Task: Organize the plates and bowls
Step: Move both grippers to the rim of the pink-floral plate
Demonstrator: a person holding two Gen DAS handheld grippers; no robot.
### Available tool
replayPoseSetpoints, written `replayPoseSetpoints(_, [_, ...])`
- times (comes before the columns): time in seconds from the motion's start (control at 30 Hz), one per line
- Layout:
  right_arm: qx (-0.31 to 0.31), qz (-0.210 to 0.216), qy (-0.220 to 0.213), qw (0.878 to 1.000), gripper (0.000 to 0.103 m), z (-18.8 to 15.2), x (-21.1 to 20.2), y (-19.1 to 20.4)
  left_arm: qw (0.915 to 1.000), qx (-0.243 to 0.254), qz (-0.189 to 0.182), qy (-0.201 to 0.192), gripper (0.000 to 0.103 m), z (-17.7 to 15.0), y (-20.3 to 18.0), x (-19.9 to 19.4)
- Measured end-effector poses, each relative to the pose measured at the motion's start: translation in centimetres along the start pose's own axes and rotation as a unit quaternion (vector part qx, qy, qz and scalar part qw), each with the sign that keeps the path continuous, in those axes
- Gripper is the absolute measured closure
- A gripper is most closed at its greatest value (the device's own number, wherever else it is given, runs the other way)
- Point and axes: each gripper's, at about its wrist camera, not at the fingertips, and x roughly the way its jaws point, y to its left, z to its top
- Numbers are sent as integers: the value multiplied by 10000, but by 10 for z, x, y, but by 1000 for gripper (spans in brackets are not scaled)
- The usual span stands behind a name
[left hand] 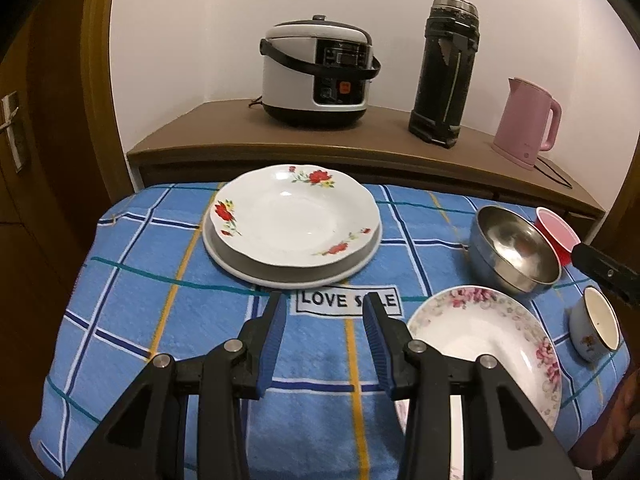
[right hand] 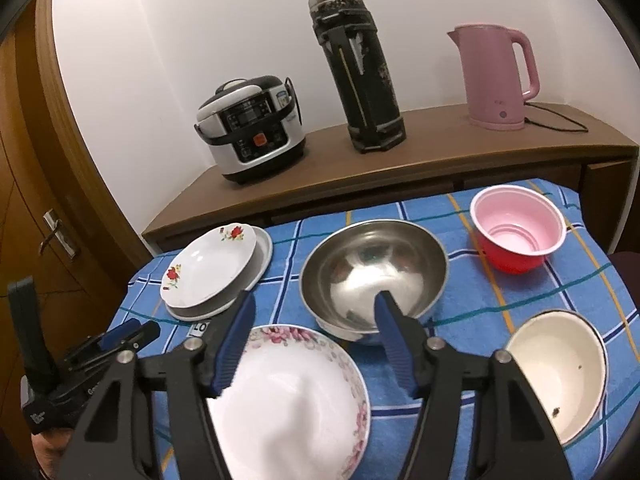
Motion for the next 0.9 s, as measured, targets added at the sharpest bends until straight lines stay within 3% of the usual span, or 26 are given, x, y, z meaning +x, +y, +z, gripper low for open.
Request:
replayPoseSetpoints(0.17, [43,-24,106,9999,59,-10,-5,-10,10000,54,-49,56,60,-5,-9,-1])
replayPoseSetpoints(0.9, [92,-37,331,9994,59,-50,-21,-24,9987,329,-30,376,60,-22,-36,-2])
